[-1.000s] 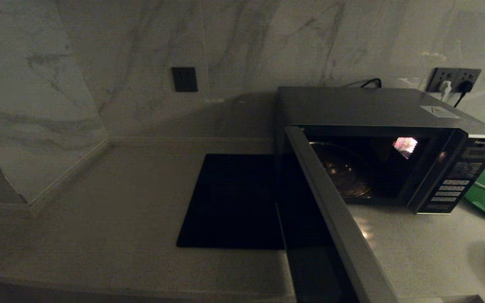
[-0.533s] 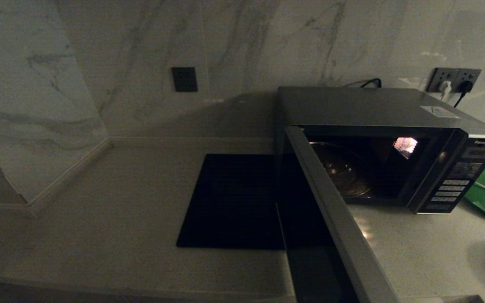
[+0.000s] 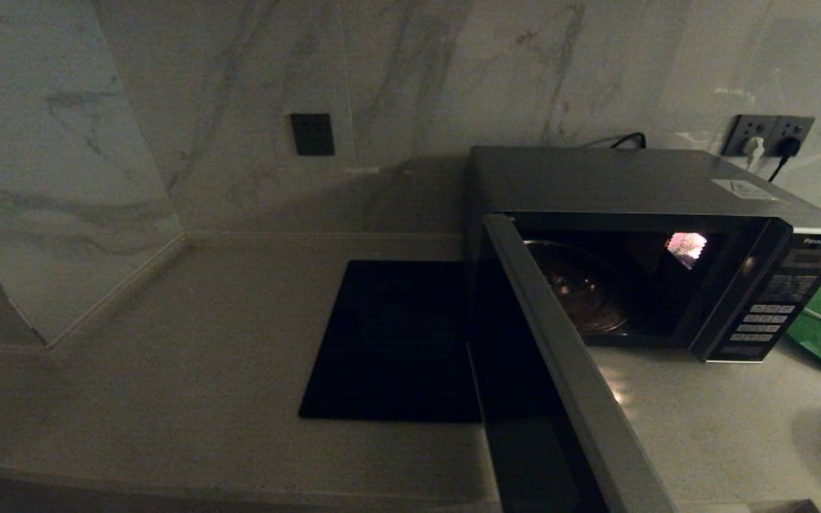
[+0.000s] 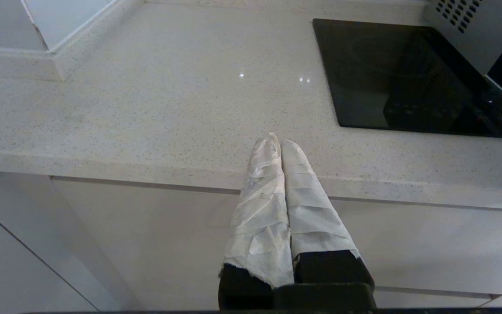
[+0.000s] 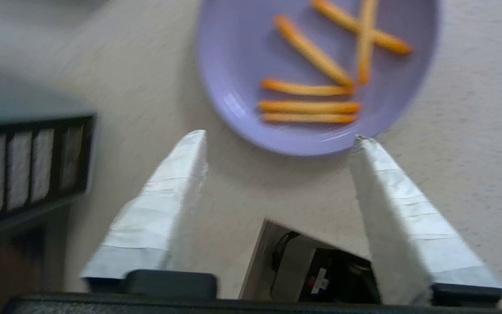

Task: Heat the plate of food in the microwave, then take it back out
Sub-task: Put the plate in the microwave oven

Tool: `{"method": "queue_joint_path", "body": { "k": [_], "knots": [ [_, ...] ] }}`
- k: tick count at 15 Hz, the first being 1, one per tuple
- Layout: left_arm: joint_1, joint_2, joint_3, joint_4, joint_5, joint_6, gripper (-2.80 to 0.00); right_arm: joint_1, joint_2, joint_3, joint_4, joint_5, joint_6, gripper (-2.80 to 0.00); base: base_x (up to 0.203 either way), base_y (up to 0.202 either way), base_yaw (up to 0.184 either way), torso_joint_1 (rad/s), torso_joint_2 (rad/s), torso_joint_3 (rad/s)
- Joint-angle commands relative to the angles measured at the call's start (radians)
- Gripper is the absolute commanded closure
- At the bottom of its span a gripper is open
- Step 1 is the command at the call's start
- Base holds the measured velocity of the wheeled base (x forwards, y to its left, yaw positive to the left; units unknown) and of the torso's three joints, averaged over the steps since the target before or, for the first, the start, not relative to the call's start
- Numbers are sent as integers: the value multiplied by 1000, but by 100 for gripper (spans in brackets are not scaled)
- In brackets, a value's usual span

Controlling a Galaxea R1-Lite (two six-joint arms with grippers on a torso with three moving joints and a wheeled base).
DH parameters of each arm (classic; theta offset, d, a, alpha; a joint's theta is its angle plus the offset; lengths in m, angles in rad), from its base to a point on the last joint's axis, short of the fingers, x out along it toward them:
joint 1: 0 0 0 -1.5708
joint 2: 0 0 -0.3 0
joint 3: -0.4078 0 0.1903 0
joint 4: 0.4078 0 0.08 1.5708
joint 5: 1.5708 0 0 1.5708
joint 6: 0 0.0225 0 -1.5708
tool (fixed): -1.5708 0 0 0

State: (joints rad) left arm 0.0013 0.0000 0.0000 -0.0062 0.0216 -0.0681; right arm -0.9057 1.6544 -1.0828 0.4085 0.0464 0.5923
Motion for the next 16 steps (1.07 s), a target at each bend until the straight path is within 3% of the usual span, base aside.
{"method": "queue_joint_path", "body": {
  "k": [1,11,16],
  "knots": [
    [0,0,0,0,1,-1,0,-46,67,-7,3,-4,12,-280,0,0,0,0,0,0],
    [0,0,0,0,1,-1,0,-245,177,10,3,-49,5,-280,0,0,0,0,0,0],
    [1,0,0,0,1,-1,0,-249,264,23,3,-51,-17,-280,0,0,0,0,0,0]
  ]
}}
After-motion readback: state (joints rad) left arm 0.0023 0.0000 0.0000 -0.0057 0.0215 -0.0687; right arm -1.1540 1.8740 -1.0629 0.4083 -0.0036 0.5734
